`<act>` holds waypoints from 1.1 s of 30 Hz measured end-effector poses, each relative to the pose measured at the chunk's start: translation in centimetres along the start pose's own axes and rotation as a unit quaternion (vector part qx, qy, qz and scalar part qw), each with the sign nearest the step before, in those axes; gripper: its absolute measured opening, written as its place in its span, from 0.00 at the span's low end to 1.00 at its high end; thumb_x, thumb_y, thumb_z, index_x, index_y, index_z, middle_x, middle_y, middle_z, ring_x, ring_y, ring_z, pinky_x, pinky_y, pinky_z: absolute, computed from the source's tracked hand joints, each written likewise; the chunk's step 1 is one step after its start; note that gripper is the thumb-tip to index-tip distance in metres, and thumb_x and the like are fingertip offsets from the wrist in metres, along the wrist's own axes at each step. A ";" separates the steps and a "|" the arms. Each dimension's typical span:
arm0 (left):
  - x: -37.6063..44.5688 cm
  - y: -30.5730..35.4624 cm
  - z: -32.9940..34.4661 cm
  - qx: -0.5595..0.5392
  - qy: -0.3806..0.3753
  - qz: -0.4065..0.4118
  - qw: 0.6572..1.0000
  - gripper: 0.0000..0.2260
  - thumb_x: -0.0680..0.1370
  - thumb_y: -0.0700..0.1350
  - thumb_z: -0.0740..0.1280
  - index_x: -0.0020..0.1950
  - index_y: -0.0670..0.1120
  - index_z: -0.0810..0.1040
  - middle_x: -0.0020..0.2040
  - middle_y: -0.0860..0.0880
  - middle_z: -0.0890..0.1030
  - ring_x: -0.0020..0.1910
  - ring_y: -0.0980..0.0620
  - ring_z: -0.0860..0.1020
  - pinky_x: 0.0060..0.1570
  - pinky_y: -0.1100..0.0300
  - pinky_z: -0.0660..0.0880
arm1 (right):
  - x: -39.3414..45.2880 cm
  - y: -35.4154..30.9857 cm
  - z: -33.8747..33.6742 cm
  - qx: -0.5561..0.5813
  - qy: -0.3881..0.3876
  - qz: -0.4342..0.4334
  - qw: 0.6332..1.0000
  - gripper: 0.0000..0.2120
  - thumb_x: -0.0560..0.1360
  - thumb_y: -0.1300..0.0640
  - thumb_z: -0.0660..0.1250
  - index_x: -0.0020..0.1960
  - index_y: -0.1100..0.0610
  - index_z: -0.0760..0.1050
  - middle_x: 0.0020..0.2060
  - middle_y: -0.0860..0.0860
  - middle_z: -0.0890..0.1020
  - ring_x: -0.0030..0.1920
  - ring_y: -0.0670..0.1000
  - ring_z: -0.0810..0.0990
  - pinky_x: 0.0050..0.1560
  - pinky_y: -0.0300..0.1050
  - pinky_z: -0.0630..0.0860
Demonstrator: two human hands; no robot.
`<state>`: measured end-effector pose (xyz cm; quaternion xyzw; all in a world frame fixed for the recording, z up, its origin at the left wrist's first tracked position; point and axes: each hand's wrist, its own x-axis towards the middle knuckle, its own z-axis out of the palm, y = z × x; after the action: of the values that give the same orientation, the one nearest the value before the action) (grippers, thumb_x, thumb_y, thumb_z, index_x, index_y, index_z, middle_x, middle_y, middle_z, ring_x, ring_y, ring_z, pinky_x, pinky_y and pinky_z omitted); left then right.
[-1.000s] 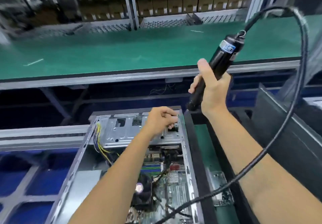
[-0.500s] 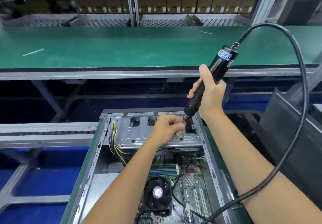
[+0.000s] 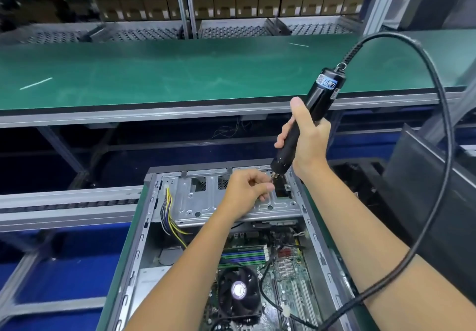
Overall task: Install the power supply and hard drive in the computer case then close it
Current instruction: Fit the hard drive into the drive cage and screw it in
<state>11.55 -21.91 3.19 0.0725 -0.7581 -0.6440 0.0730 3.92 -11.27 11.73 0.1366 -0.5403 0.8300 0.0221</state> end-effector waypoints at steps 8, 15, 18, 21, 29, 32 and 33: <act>0.2 1.3 0.6 0.051 -0.024 0.060 0.997 0.15 0.71 0.38 0.73 0.34 0.57 0.77 0.30 0.56 0.72 0.30 0.57 0.71 0.33 0.67 0.71 | -0.3 -0.1 -0.1 0.015 0.012 0.024 1.000 0.19 0.70 0.44 0.73 0.38 0.58 0.70 0.25 0.53 0.73 0.22 0.52 0.71 0.26 0.44 0.73; -0.2 1.1 0.6 0.074 -0.034 0.040 0.996 0.09 0.73 0.38 0.72 0.39 0.52 0.80 0.35 0.51 0.80 0.31 0.58 0.76 0.35 0.65 0.74 | 0.0 -1.2 -0.8 0.010 0.004 -0.005 1.000 0.17 0.70 0.44 0.73 0.35 0.55 0.72 0.24 0.53 0.73 0.21 0.53 0.72 0.27 0.44 0.73; -0.1 1.3 1.1 0.089 -0.025 0.039 0.995 0.15 0.73 0.37 0.72 0.33 0.57 0.78 0.41 0.43 0.82 0.34 0.53 0.75 0.37 0.57 0.75 | -0.1 -1.0 -1.2 0.004 0.000 -0.008 1.000 0.17 0.70 0.44 0.73 0.35 0.55 0.72 0.24 0.53 0.73 0.22 0.53 0.72 0.28 0.44 0.73; 0.1 1.3 1.6 0.124 -0.023 0.049 0.991 0.15 0.72 0.38 0.72 0.35 0.57 0.77 0.41 0.47 0.82 0.35 0.57 0.75 0.38 0.61 0.74 | -0.1 -1.0 -1.4 -0.001 -0.002 -0.007 1.000 0.18 0.71 0.44 0.73 0.35 0.55 0.72 0.23 0.53 0.73 0.22 0.53 0.72 0.27 0.45 0.73; 0.6 0.7 2.0 0.202 -0.018 0.066 0.977 0.09 0.71 0.44 0.75 0.37 0.55 0.77 0.34 0.55 0.78 0.29 0.62 0.71 0.32 0.67 0.70 | -0.3 -0.7 -1.3 -0.020 -0.019 -0.013 1.000 0.17 0.70 0.43 0.73 0.35 0.54 0.72 0.23 0.52 0.74 0.21 0.53 0.72 0.28 0.46 0.73; 0.7 0.5 2.4 0.198 -0.021 0.058 0.978 0.05 0.71 0.46 0.75 0.40 0.50 0.80 0.35 0.50 0.80 0.28 0.60 0.72 0.32 0.65 0.72 | -0.4 -0.6 -1.4 -0.021 -0.026 -0.014 0.999 0.15 0.70 0.43 0.73 0.34 0.51 0.74 0.24 0.52 0.74 0.22 0.52 0.73 0.27 0.45 0.74; 0.8 0.5 2.4 0.196 -0.021 0.058 0.979 0.04 0.71 0.46 0.75 0.41 0.48 0.81 0.34 0.51 0.79 0.28 0.61 0.72 0.30 0.68 0.71 | -0.4 -0.6 -1.4 -0.019 -0.029 -0.014 0.999 0.15 0.70 0.43 0.73 0.34 0.51 0.74 0.24 0.52 0.74 0.22 0.52 0.72 0.27 0.45 0.74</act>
<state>10.28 -19.66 3.27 0.0277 -0.8737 -0.4792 0.0789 4.13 -9.71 11.59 0.1675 -0.5547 0.8147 0.0210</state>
